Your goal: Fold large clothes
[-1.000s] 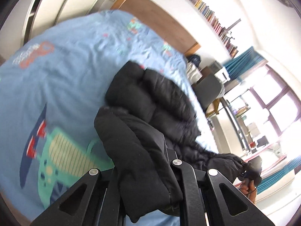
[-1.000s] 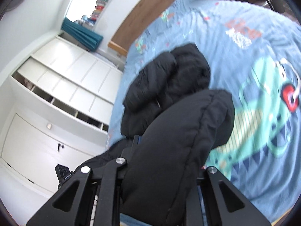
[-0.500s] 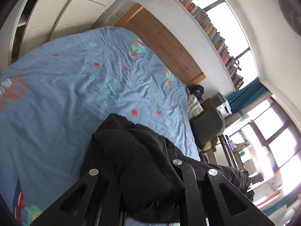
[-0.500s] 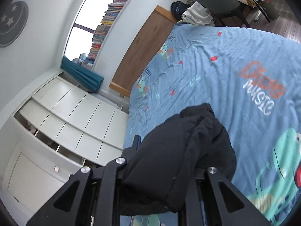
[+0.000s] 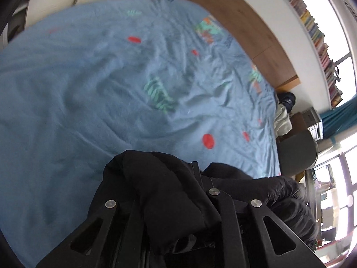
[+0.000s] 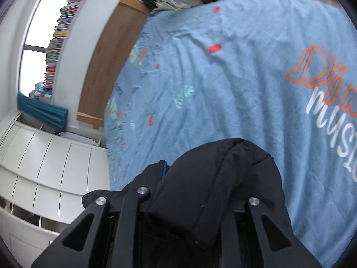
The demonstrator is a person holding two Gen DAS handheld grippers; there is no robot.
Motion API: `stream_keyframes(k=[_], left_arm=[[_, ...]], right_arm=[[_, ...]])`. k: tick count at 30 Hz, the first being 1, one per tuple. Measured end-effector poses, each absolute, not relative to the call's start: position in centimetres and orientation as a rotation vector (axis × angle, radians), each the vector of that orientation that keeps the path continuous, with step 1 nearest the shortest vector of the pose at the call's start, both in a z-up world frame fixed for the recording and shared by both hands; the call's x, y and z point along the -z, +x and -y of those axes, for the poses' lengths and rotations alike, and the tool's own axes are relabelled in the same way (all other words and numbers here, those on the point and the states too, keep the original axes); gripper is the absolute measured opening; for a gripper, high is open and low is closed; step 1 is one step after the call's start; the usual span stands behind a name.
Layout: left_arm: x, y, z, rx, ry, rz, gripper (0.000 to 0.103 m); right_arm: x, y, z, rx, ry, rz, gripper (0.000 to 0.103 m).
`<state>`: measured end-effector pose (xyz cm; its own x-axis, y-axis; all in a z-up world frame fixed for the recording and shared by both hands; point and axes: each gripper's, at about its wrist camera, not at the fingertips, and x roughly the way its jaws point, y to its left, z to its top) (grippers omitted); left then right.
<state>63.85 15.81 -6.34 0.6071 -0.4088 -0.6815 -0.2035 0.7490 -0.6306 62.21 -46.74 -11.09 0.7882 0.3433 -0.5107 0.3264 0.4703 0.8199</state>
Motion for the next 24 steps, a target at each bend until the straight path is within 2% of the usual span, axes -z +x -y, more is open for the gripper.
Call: stream_keyframes(k=[4, 8, 11, 12, 14, 22, 24], left_arm=[[9.5, 65.0, -16.0, 0.158, -0.8, -0.966, 0.017], [9.7, 64.9, -16.9, 0.191, -0.873, -0.97, 0.019], [8.4, 64.2, -18.0, 0.219, -0.957, -0.938, 0.028], [8.0, 64.1, -18.3, 0.226, -0.98, -0.925, 0.033], [6.8, 63.9, -18.6, 0.234, -1.007, -0.903, 0.04], [0.3, 61.9, -19.1, 0.204, -0.919, -0.836, 0.054], [-1.5, 61.0, -18.5, 0.198, -0.858, -0.821, 0.059]], right_arm=[[14.9, 65.1, 46.8, -0.036, 1.192, -0.716, 0.022], [17.0, 66.2, 47.2, -0.088, 1.277, -0.699, 0.032], [16.8, 66.1, 48.3, -0.132, 1.355, -0.651, 0.061], [16.1, 65.8, 48.7, -0.138, 1.356, -0.634, 0.079], [14.3, 65.3, 49.5, -0.138, 1.341, -0.6, 0.09], [4.4, 60.8, 51.4, -0.114, 1.132, -0.521, 0.095], [2.2, 60.0, 50.1, -0.146, 1.056, -0.52, 0.099]])
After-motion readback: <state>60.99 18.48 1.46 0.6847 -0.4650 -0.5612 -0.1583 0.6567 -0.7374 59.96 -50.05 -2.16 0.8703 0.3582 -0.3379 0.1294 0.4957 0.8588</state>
